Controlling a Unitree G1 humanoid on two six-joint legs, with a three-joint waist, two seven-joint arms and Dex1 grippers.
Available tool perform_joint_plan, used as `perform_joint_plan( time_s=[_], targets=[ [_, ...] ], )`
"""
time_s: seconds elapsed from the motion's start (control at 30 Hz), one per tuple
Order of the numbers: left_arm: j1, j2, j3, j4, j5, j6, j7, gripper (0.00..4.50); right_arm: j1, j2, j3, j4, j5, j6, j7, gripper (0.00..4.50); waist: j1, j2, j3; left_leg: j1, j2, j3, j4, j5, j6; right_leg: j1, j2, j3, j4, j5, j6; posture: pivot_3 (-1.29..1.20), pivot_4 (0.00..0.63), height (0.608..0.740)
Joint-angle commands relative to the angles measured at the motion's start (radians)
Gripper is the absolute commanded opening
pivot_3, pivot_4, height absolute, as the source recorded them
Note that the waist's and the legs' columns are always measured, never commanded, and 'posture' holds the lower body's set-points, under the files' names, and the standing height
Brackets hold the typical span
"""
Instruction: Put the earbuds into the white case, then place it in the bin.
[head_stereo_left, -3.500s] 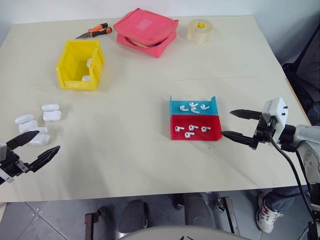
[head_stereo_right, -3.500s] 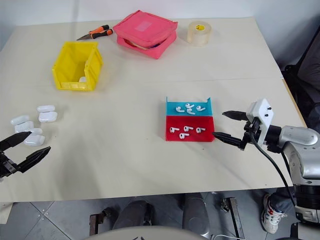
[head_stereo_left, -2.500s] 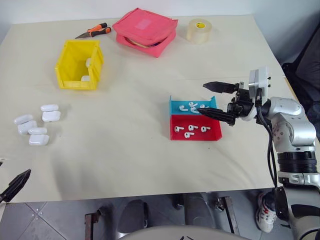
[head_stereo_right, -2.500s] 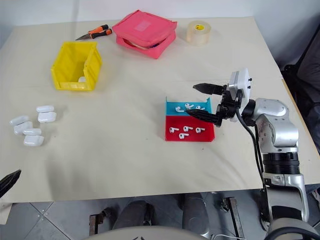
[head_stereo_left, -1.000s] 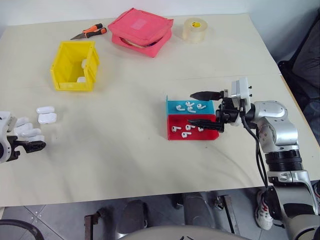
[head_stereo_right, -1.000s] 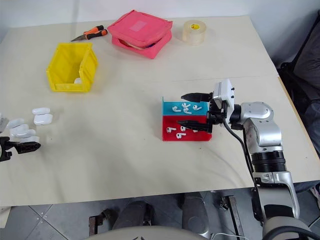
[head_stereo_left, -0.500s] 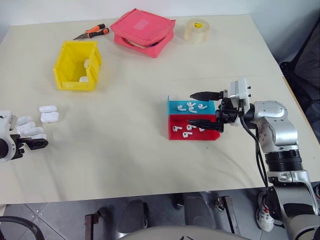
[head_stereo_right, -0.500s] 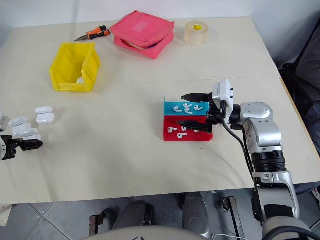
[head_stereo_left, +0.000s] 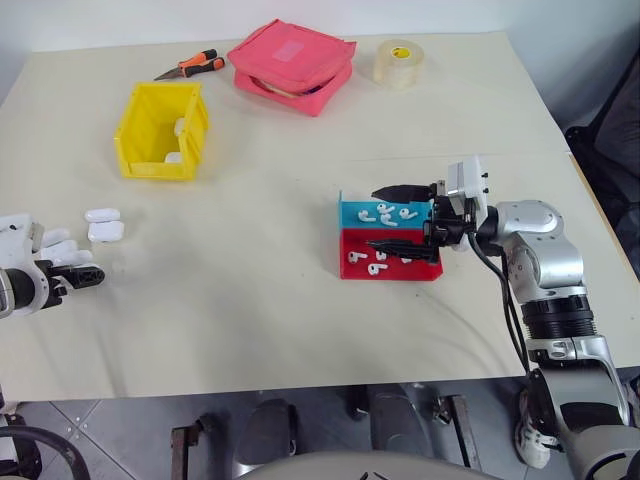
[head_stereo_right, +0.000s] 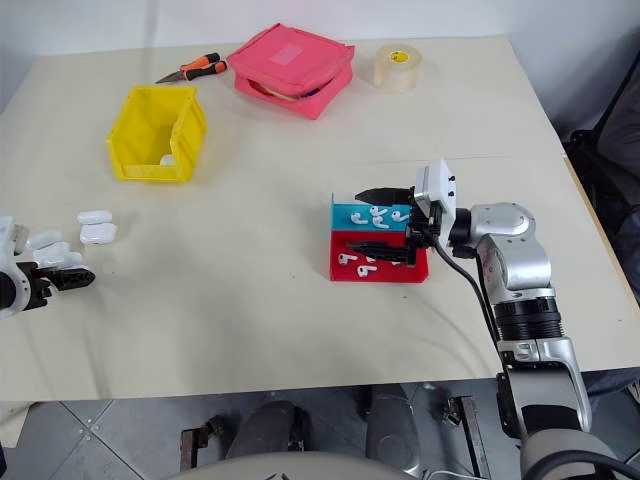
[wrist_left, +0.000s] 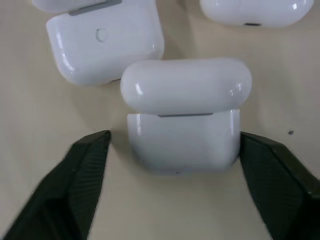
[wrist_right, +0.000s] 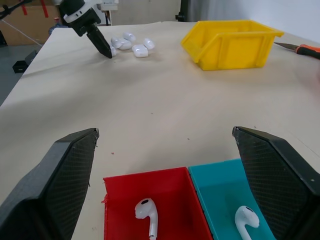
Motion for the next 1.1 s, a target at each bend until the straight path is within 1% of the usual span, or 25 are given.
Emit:
perform_joint_plan(
  time_s=[0.03,0.07,0.2,0.3,0.4,0.47,0.5,0.57,0.77,0.87,0.9,1.0,1.1],
  targets=[
    [0.009,-0.024,0.005,-0.009,0.018,0.017,0.019,2.99,-0.015,-0.002,-0.013,-0.016,0.008,-0.015,-0.006,4.50,-0.001,0.000,0.000,0.000,0.000,0.000,0.000,0.000,0.000,0.000,0.000,0.000,0.000,0.000,0.000,0.00,0.150,0.740],
    [0.014,-0.025,0.007,-0.022,0.016,0.020,0.016,2.79,-0.013,-0.003,-0.014,-0.018,0.007,-0.015,-0.007,4.50,-0.001,0.000,0.000,0.000,0.000,0.000,0.000,0.000,0.000,0.000,0.000,0.001,0.001,0.000,0.000,0.00,0.150,0.740],
    [0.039,-0.027,0.025,-0.085,0.003,0.027,-0.001,2.79,-0.017,-0.006,-0.016,-0.010,0.003,-0.019,-0.010,4.50,-0.002,0.000,0.000,0.000,0.000,0.000,0.002,0.000,0.000,0.000,0.000,0.001,0.001,0.000,0.000,0.00,0.150,0.740],
    [0.097,-0.035,0.047,-0.220,-0.028,-0.037,-0.049,2.79,-0.020,-0.010,-0.019,-0.007,0.002,-0.021,-0.011,4.50,-0.007,0.000,0.000,0.000,0.000,-0.001,0.002,0.000,0.000,-0.002,0.000,0.000,0.001,0.000,0.000,0.00,0.150,0.740],
    [0.150,-0.084,0.085,-0.413,-0.095,-0.133,-0.118,2.79,-0.021,-0.018,-0.022,-0.007,0.002,-0.020,-0.010,4.50,-0.007,-0.001,0.001,-0.001,0.001,-0.002,0.003,0.000,-0.001,-0.002,-0.001,-0.001,0.001,0.000,0.000,0.00,0.150,0.740],
    [0.200,-0.143,0.106,-0.546,-0.151,-0.274,-0.203,2.79,-0.016,-0.027,-0.024,-0.016,0.002,-0.014,-0.011,4.50,-0.007,-0.002,0.001,-0.002,0.001,-0.003,0.004,-0.001,-0.001,-0.002,-0.001,-0.002,0.001,0.000,0.000,0.00,0.150,0.740],
    [0.227,-0.164,0.090,-0.600,-0.171,-0.351,-0.255,2.79,-0.009,-0.035,-0.026,-0.027,0.002,-0.007,-0.013,4.50,-0.008,-0.002,0.001,-0.002,0.001,-0.003,0.004,-0.001,-0.001,-0.002,-0.002,-0.001,0.001,0.000,-0.001,0.00,0.150,0.740],
    [0.256,-0.182,0.062,-0.645,-0.183,-0.439,-0.308,2.79,-0.001,-0.047,-0.026,-0.038,0.002,0.002,-0.017,4.50,-0.009,-0.002,0.001,-0.002,0.002,-0.004,0.004,-0.001,-0.002,-0.002,-0.002,-0.002,0.000,0.000,-0.001,0.00,0.150,0.740],
    [0.192,-0.284,-0.103,-0.552,-0.116,-0.945,-0.522,2.79,0.046,-0.090,-0.023,-0.120,-0.005,0.053,-0.060,4.50,-0.002,-0.002,0.001,-0.002,0.001,-0.003,0.005,-0.002,-0.002,-0.002,-0.002,-0.002,0.000,0.000,-0.001,0.00,0.150,0.740],
    [0.107,-0.363,-0.192,-0.458,-0.120,-1.143,-0.638,2.79,0.096,-0.119,-0.026,-0.200,-0.021,0.082,-0.103,4.50,0.003,-0.002,0.001,-0.002,0.001,-0.003,0.005,-0.002,-0.002,-0.002,-0.001,-0.003,0.000,0.000,-0.001,0.00,0.150,0.740],
    [0.080,-0.387,-0.217,-0.426,-0.124,-1.192,-0.673,2.79,0.118,-0.132,-0.027,-0.236,-0.027,0.095,-0.121,4.50,0.012,-0.002,0.001,-0.002,0.001,-0.003,0.005,-0.002,-0.001,-0.002,-0.002,-0.003,0.000,0.000,-0.001,0.00,0.150,0.740],
    [0.021,-0.443,-0.263,-0.342,-0.156,-1.289,-0.777,2.79,0.174,-0.163,-0.030,-0.333,-0.041,0.143,-0.179,4.50,0.016,-0.003,0.001,-0.002,0.001,-0.002,0.006,-0.002,0.000,-0.002,-0.002,-0.003,0.000,0.000,-0.001,0.00,0.150,0.740],
    [-0.036,-0.475,-0.290,-0.260,-0.184,-1.356,-0.876,2.79,0.222,-0.192,-0.037,-0.419,-0.056,0.201,-0.243,4.50,0.017,-0.003,0.001,-0.003,0.001,-0.001,0.006,-0.002,0.000,-0.002,-0.002,-0.003,0.000,0.000,0.000,0.00,0.150,0.740]
  ],
)
